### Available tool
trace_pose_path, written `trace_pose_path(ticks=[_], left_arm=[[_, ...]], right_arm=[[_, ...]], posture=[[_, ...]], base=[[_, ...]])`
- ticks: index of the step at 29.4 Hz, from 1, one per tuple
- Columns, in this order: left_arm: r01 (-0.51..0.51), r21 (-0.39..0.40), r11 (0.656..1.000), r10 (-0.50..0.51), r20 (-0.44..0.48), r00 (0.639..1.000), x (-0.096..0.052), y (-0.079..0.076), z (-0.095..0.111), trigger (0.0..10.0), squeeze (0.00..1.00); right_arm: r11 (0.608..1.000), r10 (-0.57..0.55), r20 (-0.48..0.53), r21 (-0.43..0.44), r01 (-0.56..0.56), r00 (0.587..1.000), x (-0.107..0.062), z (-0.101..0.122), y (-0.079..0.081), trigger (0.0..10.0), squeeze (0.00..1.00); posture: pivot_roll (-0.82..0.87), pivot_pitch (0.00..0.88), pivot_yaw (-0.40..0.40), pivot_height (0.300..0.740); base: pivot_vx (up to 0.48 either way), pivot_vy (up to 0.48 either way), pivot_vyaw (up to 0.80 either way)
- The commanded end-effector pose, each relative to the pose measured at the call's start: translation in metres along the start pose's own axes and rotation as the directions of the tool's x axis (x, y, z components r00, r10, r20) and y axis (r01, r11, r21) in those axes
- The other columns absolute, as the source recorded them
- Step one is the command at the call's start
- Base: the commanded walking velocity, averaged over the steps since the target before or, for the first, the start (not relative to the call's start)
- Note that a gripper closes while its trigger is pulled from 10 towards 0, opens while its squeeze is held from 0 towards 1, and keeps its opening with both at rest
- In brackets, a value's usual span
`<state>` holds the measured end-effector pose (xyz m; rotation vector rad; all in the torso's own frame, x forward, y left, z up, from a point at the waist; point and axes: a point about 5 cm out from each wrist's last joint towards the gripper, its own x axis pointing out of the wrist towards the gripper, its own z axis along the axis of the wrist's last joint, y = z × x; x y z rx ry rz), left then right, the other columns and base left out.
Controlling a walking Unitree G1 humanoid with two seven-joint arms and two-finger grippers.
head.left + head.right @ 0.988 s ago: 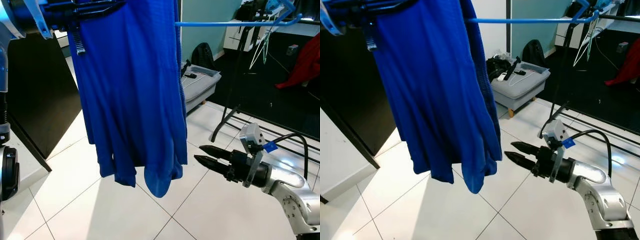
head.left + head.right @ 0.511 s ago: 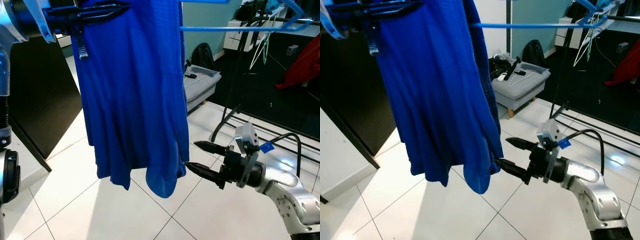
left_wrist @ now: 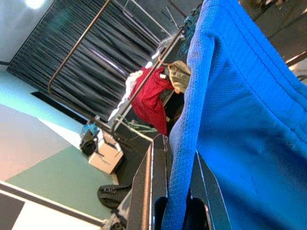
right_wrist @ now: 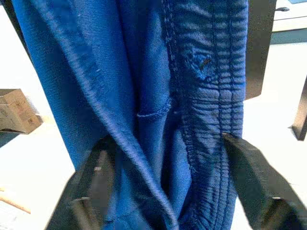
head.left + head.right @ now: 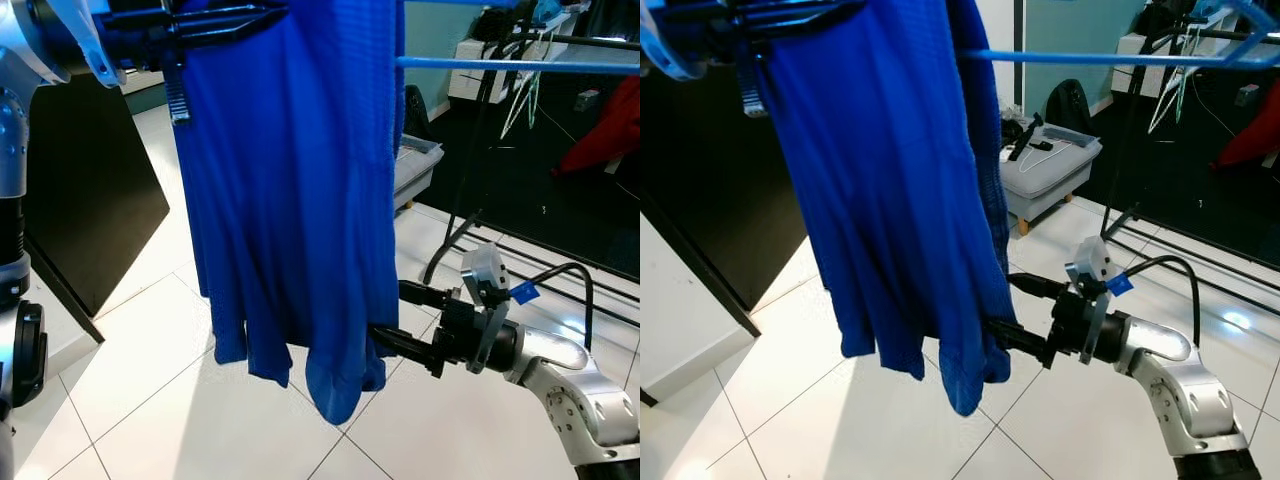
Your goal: Hang hanger
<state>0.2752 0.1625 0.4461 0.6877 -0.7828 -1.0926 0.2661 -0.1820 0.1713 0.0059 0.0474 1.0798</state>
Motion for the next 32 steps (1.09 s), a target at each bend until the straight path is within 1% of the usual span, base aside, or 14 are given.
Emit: trace_pose_path(ticks=[1,12,16,18,20,21,24,26,27,28,29,30,31,32], left_arm=[[-0.036,0.006,0.999,0.036,0.028,0.999,-0.004,0.003,0.005,10.0,0.00],[-0.065,0.010,0.998,0.065,0.027,0.998,-0.003,0.005,0.008,10.0,0.00],[-0.101,0.017,0.995,0.101,-0.004,0.995,-0.007,0.010,0.003,10.0,0.00],[-0.116,0.019,0.993,0.116,-0.020,0.993,-0.010,0.012,0.000,10.0,0.00],[-0.147,0.018,0.989,0.147,-0.060,0.987,-0.019,0.017,-0.005,10.0,0.00],[-0.147,0.018,0.989,0.147,-0.060,0.987,-0.019,0.017,-0.005,10.0,0.00],[-0.163,0.001,0.987,0.163,-0.090,0.983,-0.028,0.019,-0.010,10.0,0.00],[-0.136,-0.065,0.988,0.125,-0.154,0.980,-0.040,0.015,-0.022,10.0,0.00],[-0.136,-0.065,0.988,0.125,-0.154,0.980,-0.040,0.015,-0.022,10.0,0.00],[-0.128,-0.097,0.987,0.108,-0.191,0.976,-0.046,0.011,-0.029,10.0,0.00],[-0.099,-0.169,0.981,0.050,-0.270,0.962,-0.057,0.000,-0.046,10.0,0.00],[-0.088,-0.220,0.972,0.017,-0.306,0.952,-0.063,-0.008,-0.056,10.0,0.00],[-0.088,-0.220,0.972,0.017,-0.306,0.952,-0.063,-0.008,-0.056,10.0,0.00],[-0.039,-0.298,0.954,-0.073,-0.354,0.933,-0.074,-0.024,-0.069,10.0,0.00]], right_arm=[[1.000,0.015,-0.010,0.003,-0.014,1.000,0.003,-0.004,0.003,0.0,0.00],[0.999,0.033,-0.016,0.008,-0.033,0.999,0.004,-0.006,0.006,0.0,0.00],[1.000,0.023,-0.018,0.002,-0.023,1.000,0.004,-0.005,0.004,0.0,0.00],[1.000,0.008,-0.020,-0.005,-0.008,1.000,0.003,-0.005,0.002,0.0,0.00],[0.998,-0.047,-0.036,-0.030,0.046,0.998,-0.002,-0.003,-0.007,0.0,0.00],[0.998,-0.047,-0.036,-0.030,0.046,0.998,-0.002,-0.003,-0.007,0.0,0.00],[0.991,-0.120,-0.053,-0.064,0.116,0.991,-0.012,-0.001,-0.018,0.0,0.00],[0.967,-0.230,-0.068,-0.125,0.220,0.971,-0.025,0.005,-0.034,0.0,0.00],[0.967,-0.230,-0.068,-0.125,0.220,0.971,-0.025,0.005,-0.034,0.0,0.00],[0.953,-0.273,-0.076,-0.154,0.259,0.959,-0.030,0.008,-0.040,0.0,0.00],[0.935,-0.321,-0.082,-0.187,0.301,0.944,-0.037,0.012,-0.047,0.0,0.00],[0.929,-0.331,-0.092,-0.205,0.308,0.939,-0.040,0.014,-0.049,0.0,0.00],[0.929,-0.331,-0.092,-0.205,0.308,0.939,-0.040,0.014,-0.049,0.0,0.00],[0.924,-0.335,-0.109,-0.231,0.304,0.936,-0.042,0.015,-0.050,0.0,0.00]], posture=[[-0.04,0.000,0.075,0.731],[-0.04,0.000,0.077,0.731],[-0.04,0.000,0.075,0.731],[-0.04,0.000,0.075,0.731],[-0.04,0.000,0.075,0.731],[-0.04,0.000,0.075,0.731],[-0.04,0.000,0.073,0.731],[-0.04,0.000,0.077,0.731],[-0.04,0.000,0.077,0.731],[-0.04,0.000,0.077,0.731],[-0.04,0.000,0.076,0.731],[-0.04,0.000,0.076,0.731],[-0.04,0.000,0.076,0.731],[-0.04,0.000,0.071,0.731]], base=[[0.000,0.000,0.00],[0.000,0.000,0.00],[0.000,0.000,0.00],[0.000,0.000,0.00],[0.000,0.000,0.00],[0.000,0.000,0.00],[0.000,0.000,0.00],[0.000,0.000,0.00],[0.000,0.000,0.00],[0.000,0.000,0.00],[0.000,0.000,0.00],[0.000,0.000,0.00],[0.000,0.000,0.00],[0.000,0.000,0.00]])
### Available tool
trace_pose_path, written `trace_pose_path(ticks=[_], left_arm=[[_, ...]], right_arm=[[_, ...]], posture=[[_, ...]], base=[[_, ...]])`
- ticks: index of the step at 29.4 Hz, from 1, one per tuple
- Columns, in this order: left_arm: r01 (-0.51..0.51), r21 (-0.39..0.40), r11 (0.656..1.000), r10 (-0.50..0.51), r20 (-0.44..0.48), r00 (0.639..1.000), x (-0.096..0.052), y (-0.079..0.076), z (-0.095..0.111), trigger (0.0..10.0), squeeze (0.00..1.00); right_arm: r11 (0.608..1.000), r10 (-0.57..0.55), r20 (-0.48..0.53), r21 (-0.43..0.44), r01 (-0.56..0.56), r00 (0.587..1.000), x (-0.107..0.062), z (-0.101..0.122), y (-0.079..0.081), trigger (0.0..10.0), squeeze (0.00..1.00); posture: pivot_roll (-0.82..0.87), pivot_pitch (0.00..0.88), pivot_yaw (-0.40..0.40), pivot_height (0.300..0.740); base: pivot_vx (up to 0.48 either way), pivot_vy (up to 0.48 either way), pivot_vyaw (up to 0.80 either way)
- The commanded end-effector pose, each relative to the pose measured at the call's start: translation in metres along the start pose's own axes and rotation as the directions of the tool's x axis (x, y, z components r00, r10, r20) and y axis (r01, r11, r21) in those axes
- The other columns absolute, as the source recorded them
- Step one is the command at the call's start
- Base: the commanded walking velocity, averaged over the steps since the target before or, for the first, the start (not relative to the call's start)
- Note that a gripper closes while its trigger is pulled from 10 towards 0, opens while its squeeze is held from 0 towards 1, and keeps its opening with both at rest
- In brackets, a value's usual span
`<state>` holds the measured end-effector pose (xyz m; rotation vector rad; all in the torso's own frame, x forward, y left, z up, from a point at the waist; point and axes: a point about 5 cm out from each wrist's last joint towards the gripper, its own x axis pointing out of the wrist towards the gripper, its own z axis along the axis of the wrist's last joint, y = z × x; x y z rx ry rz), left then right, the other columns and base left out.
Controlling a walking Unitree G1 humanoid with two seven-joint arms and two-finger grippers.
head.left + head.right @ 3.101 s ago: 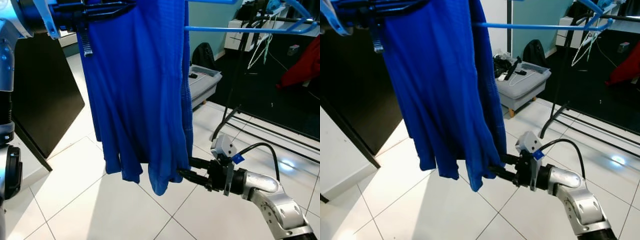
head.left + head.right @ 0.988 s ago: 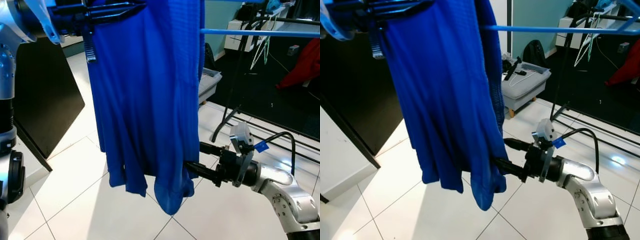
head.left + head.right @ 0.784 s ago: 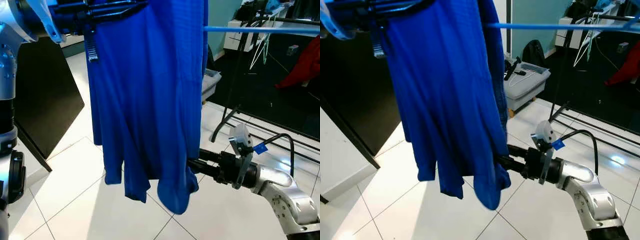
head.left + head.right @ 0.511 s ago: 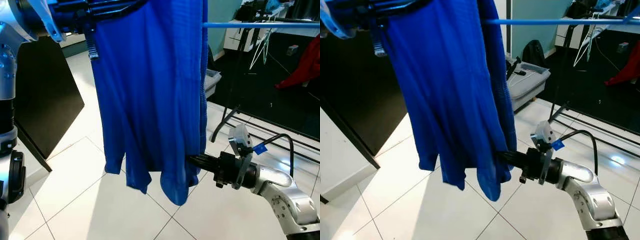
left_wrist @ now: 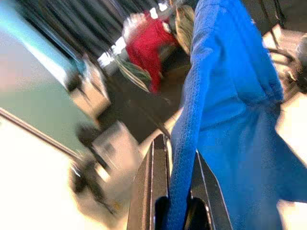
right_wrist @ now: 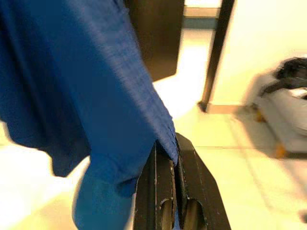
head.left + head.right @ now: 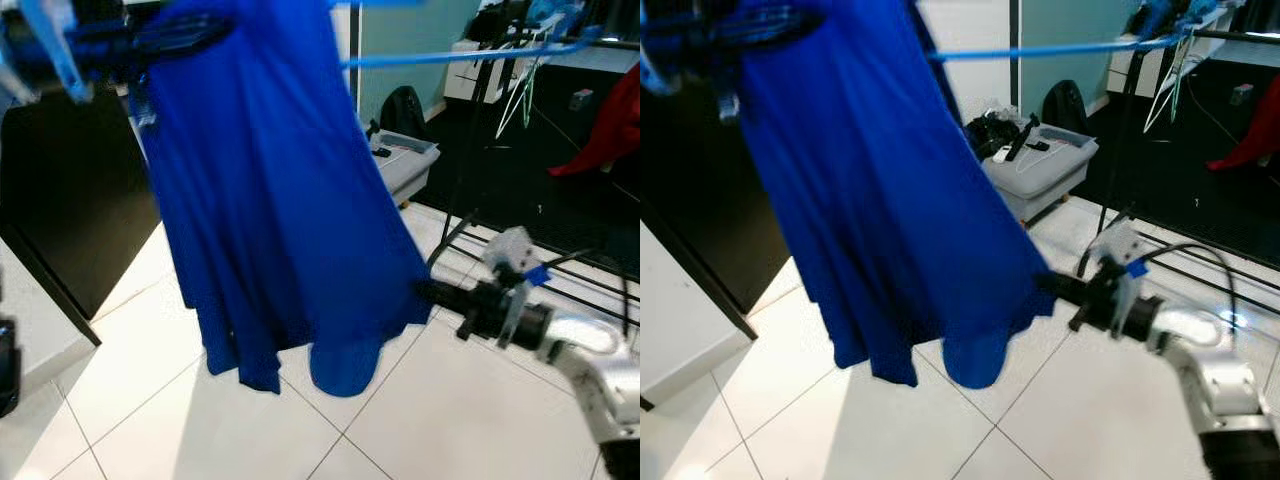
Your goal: Hang hanger
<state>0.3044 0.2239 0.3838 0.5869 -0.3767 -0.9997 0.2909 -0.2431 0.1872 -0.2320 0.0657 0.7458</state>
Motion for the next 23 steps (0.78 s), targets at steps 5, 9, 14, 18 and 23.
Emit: trace_pose_path(ticks=[5,9,14,18,23], left_arm=[[0.195,-0.187,0.963,-0.229,-0.180,0.957,-0.016,-0.039,-0.044,10.0,0.00],[0.232,-0.245,0.941,-0.281,-0.189,0.941,-0.016,-0.051,-0.054,10.0,0.00],[0.224,-0.299,0.927,-0.296,-0.221,0.929,-0.012,-0.063,-0.069,10.0,0.00],[0.182,-0.295,0.938,-0.255,-0.230,0.939,-0.010,-0.064,-0.076,10.0,0.00],[0.113,-0.268,0.957,-0.178,-0.233,0.956,-0.014,-0.053,-0.072,10.0,0.00]], right_arm=[[0.997,0.030,-0.024,-0.075,-0.032,0.999,0.000,0.005,0.000,0.0,0.00],[0.994,0.045,-0.019,-0.095,-0.046,0.999,0.002,0.009,0.000,0.0,0.00],[0.991,0.066,-0.005,-0.117,-0.066,0.998,0.004,0.015,0.001,0.0,0.00],[0.987,0.096,-0.012,-0.128,-0.097,0.995,0.003,0.017,0.002,0.0,0.00],[0.985,0.116,-0.038,-0.123,-0.120,0.993,-0.001,0.012,0.003,0.0,0.00]], posture=[[-0.04,0.000,0.069,0.731],[-0.04,0.000,0.069,0.731],[-0.04,0.000,0.070,0.731],[-0.04,0.000,0.070,0.731],[-0.04,0.000,0.070,0.731]], base=[[0.000,0.000,0.00],[0.000,0.000,0.00],[0.000,0.000,0.00],[0.000,0.000,0.00],[0.000,0.000,0.00]])
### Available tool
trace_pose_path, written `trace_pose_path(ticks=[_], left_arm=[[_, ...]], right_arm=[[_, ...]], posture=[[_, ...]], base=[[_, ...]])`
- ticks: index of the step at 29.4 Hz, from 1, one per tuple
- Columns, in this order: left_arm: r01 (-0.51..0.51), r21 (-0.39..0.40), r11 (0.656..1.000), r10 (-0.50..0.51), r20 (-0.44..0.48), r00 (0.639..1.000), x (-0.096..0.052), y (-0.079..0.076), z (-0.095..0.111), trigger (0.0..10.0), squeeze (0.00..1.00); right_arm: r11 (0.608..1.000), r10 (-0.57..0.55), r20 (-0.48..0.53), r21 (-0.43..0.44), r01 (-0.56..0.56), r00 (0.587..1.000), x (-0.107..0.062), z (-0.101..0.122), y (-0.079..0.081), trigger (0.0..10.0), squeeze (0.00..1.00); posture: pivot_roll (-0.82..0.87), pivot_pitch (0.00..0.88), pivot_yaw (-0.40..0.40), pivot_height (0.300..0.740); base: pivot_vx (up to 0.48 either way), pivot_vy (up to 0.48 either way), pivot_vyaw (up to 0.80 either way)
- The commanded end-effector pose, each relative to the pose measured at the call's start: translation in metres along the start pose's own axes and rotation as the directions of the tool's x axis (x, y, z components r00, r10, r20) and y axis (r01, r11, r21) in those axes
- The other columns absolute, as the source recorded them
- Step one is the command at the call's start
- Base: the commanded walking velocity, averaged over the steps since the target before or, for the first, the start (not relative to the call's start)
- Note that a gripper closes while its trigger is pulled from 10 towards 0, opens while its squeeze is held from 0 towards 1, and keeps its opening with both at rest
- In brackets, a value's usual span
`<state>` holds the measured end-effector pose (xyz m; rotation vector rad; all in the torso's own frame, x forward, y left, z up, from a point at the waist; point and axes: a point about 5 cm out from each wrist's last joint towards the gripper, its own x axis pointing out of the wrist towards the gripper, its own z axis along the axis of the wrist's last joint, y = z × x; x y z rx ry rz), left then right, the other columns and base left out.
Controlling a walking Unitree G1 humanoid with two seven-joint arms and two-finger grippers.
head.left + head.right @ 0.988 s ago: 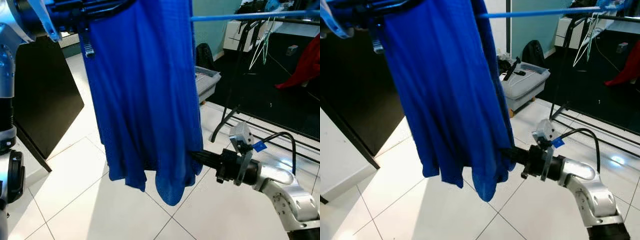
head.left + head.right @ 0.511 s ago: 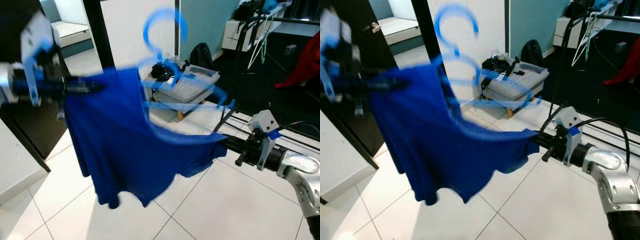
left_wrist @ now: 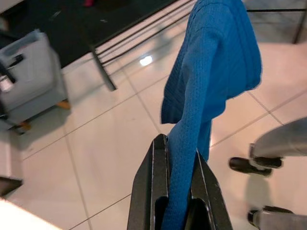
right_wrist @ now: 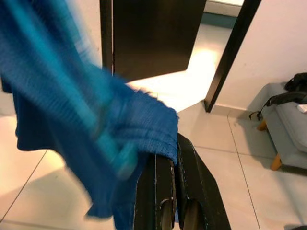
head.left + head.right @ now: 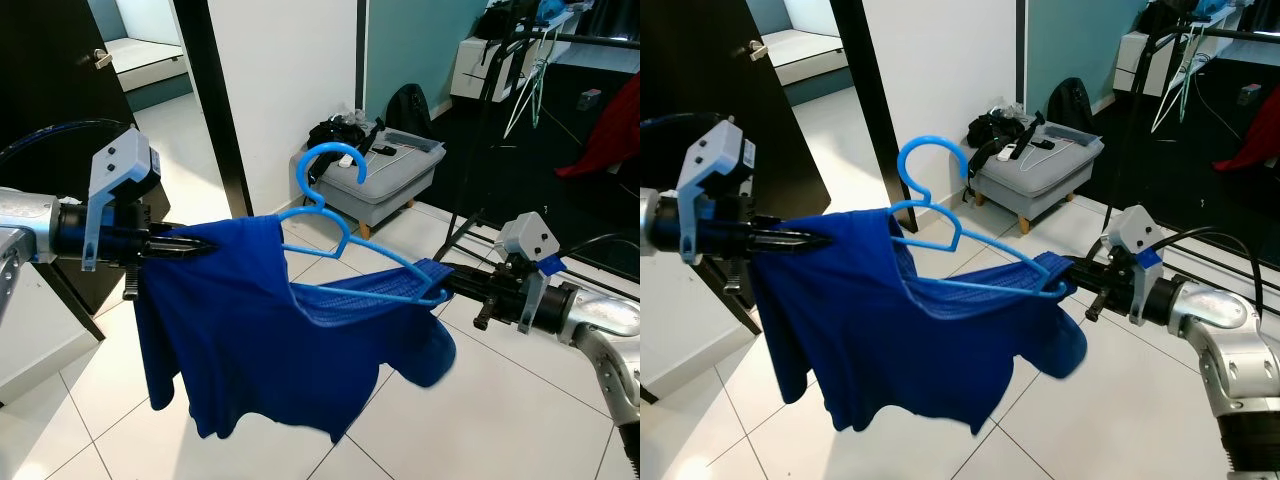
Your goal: Hang hanger
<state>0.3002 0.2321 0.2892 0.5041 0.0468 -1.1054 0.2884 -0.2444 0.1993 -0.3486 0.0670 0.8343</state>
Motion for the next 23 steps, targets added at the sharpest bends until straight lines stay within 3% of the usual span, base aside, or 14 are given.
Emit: trace_pose_path(ticks=[1,6,8,13,17,23], left_arm=[[-0.050,0.012,0.999,0.050,0.015,0.999,-0.007,0.006,0.005,10.0,0.00],[-0.065,0.012,0.998,0.065,0.021,0.998,-0.011,0.008,0.006,10.0,0.00],[-0.108,0.023,0.994,0.108,0.017,0.994,-0.026,0.014,0.011,10.0,0.00],[-0.108,0.023,0.994,0.108,0.017,0.994,-0.026,0.014,0.011,10.0,0.00],[-0.133,0.036,0.990,0.133,0.008,0.991,-0.035,0.017,0.014,10.0,0.00],[-0.108,0.031,0.994,0.109,-0.021,0.994,-0.033,0.012,0.008,10.0,0.00]], right_arm=[[0.999,0.039,-0.006,-0.012,-0.039,0.999,0.003,-0.001,0.006,0.0,0.00],[0.999,0.049,-0.015,-0.006,-0.049,0.999,0.002,-0.003,0.008,0.0,0.00],[0.997,0.073,-0.029,0.007,-0.073,0.997,0.000,-0.008,0.013,0.0,0.00],[0.997,0.073,-0.029,0.007,-0.073,0.997,0.000,-0.008,0.013,0.0,0.00],[0.996,0.087,-0.033,0.014,-0.087,0.996,0.000,-0.010,0.015,0.0,0.00],[0.996,0.084,-0.018,0.004,-0.084,0.996,0.000,-0.005,0.012,0.0,0.00]], posture=[[-0.05,0.000,0.069,0.731],[-0.05,0.000,0.070,0.731],[-0.05,0.000,0.071,0.731],[-0.05,0.000,0.071,0.731],[-0.04,0.000,0.069,0.731],[-0.04,0.000,0.068,0.731]], base=[[0.000,0.000,0.00],[0.000,0.000,0.00],[0.000,0.000,0.00],[0.000,0.000,0.00],[0.000,0.000,0.00],[0.000,0.000,0.00]])
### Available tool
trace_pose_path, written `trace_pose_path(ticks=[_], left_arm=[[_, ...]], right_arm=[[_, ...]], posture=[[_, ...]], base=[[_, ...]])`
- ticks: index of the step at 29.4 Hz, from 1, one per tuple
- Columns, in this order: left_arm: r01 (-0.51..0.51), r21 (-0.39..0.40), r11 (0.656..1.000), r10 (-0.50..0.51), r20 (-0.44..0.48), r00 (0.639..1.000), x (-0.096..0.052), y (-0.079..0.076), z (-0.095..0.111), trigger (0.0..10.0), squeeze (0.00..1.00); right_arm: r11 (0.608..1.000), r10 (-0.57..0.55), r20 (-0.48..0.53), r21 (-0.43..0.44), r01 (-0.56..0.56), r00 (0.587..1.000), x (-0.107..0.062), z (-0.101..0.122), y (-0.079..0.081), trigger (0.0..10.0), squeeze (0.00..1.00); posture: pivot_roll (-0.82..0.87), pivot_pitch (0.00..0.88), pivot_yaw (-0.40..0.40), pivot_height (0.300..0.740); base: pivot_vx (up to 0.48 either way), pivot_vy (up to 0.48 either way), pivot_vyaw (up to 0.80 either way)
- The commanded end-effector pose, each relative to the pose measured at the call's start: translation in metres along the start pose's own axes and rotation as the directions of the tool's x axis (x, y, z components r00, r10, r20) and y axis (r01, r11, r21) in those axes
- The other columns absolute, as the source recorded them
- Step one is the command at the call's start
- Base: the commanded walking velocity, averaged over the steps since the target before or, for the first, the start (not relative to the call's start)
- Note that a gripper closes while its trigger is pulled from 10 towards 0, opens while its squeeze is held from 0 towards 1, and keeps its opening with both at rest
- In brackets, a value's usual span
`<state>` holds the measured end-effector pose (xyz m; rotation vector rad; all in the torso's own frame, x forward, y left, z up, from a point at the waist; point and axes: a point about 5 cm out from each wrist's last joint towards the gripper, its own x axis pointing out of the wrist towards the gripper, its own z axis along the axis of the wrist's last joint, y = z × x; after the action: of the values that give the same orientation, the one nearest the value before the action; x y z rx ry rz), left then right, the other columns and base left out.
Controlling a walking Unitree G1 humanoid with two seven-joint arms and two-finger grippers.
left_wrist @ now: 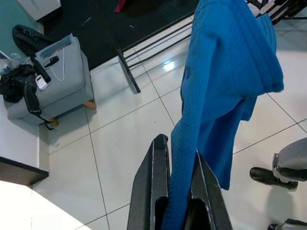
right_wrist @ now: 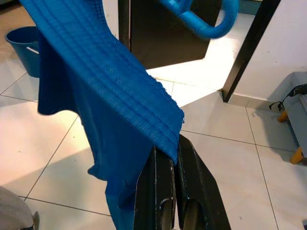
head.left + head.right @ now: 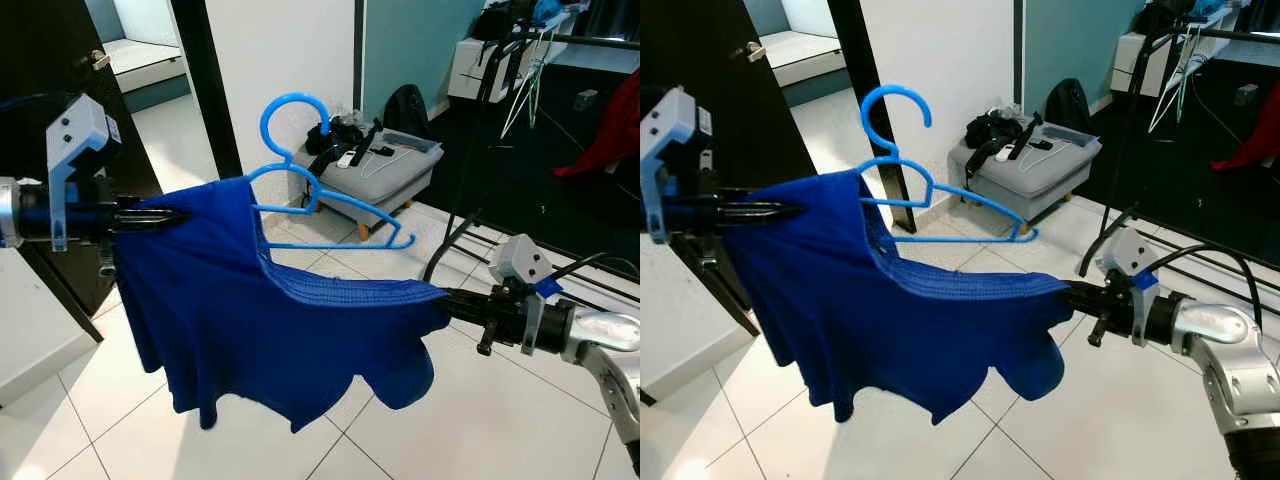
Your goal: Hang hanger
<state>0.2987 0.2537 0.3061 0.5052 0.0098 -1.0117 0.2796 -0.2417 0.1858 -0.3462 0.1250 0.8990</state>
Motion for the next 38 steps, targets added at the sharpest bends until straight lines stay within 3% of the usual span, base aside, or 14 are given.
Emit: trace_pose_path(ticks=[1,4,15,20,23,25,26,28,29,31,32,33,35,38], left_arm=[[-0.010,0.023,1.000,0.010,-0.030,1.000,-0.009,0.001,0.002,10.0,0.00],[0.055,0.023,0.998,-0.053,-0.103,0.993,-0.006,-0.008,-0.009,10.0,0.00],[0.140,0.013,0.990,-0.136,-0.154,0.979,0.001,-0.020,-0.020,10.0,0.00],[0.150,0.019,0.988,-0.146,-0.157,0.977,0.002,-0.020,-0.020,10.0,0.00],[0.168,0.021,0.986,-0.163,-0.161,0.973,0.002,-0.022,-0.020,10.0,0.00],[0.168,0.021,0.986,-0.163,-0.161,0.973,0.002,-0.022,-0.020,10.0,0.00],[0.183,0.021,0.983,-0.177,-0.164,0.970,0.004,-0.024,-0.021,10.0,0.00],[0.183,0.021,0.983,-0.177,-0.164,0.970,0.004,-0.024,-0.021,10.0,0.00],[0.215,0.019,0.977,-0.209,-0.163,0.964,0.009,-0.028,-0.023,10.0,0.00],[0.215,0.019,0.977,-0.209,-0.163,0.964,0.009,-0.028,-0.023,10.0,0.00],[0.258,0.020,0.966,-0.251,-0.170,0.953,0.013,-0.032,-0.024,10.0,0.00],[0.306,0.022,0.952,-0.297,-0.185,0.937,0.015,-0.037,-0.025,10.0,0.00],[0.306,0.022,0.952,-0.297,-0.185,0.937,0.015,-0.037,-0.025,10.0,0.00],[0.362,0.018,0.932,-0.351,-0.203,0.914,0.015,-0.042,-0.025,10.0,0.00]], right_arm=[[1.000,0.011,0.020,-0.017,-0.010,1.000,0.001,0.006,0.000,0.0,0.00],[0.999,-0.010,0.042,-0.032,0.012,0.999,-0.005,0.015,-0.008,0.0,0.00],[0.995,0.058,0.078,-0.082,-0.052,0.995,-0.012,0.037,-0.013,0.0,0.00],[0.986,0.143,0.065,-0.091,-0.137,0.988,-0.014,0.042,-0.011,0.0,0.00],[0.960,0.279,0.083,-0.065,-0.274,0.957,-0.016,0.051,-0.004,0.0,0.00],[0.960,0.279,0.083,-0.065,-0.274,0.957,-0.016,0.051,-0.004,0.0,0.00],[0.928,0.373,0.120,-0.042,-0.370,0.920,-0.017,0.059,0.003,0.0,0.00],[0.928,0.373,0.120,-0.042,-0.370,0.920,-0.017,0.059,0.003,0.0,0.00],[0.860,0.508,0.152,-0.024,-0.510,0.848,-0.016,0.069,0.013,0.0,0.00],[0.860,0.508,0.152,-0.024,-0.510,0.848,-0.016,0.069,0.013,0.0,0.00],[0.782,0.620,0.128,-0.020,-0.623,0.774,-0.015,0.075,0.021,0.0,0.00],[0.738,0.674,0.081,-0.026,-0.675,0.734,-0.014,0.077,0.022,0.0,0.00],[0.738,0.674,0.081,-0.026,-0.675,0.734,-0.014,0.077,0.022,0.0,0.00],[0.726,0.686,-0.012,-0.042,-0.686,0.727,-0.013,0.076,0.017,0.0,0.00]], posture=[[-0.04,0.000,0.068,0.731],[-0.04,0.000,0.070,0.731],[-0.05,0.000,0.073,0.731],[-0.05,0.000,0.067,0.731],[-0.05,0.000,0.066,0.731],[-0.05,0.000,0.066,0.731],[-0.06,0.000,0.066,0.731],[-0.06,0.000,0.066,0.731],[-0.06,0.000,0.071,0.731],[-0.06,0.000,0.071,0.731],[-0.06,0.000,0.071,0.731],[-0.06,0.000,0.060,0.731],[-0.06,0.000,0.060,0.731],[-0.05,0.000,0.059,0.731]], base=[[0.000,0.000,0.00],[0.000,0.000,0.00],[0.000,0.000,0.00],[0.000,0.000,0.00],[0.000,0.000,0.00],[0.000,0.000,0.00],[0.000,0.000,0.00],[0.000,0.000,0.00],[0.000,0.000,0.00],[0.000,0.000,0.00],[0.000,0.000,0.00],[0.000,0.000,0.00],[0.000,0.000,0.00],[0.000,0.000,0.00]])
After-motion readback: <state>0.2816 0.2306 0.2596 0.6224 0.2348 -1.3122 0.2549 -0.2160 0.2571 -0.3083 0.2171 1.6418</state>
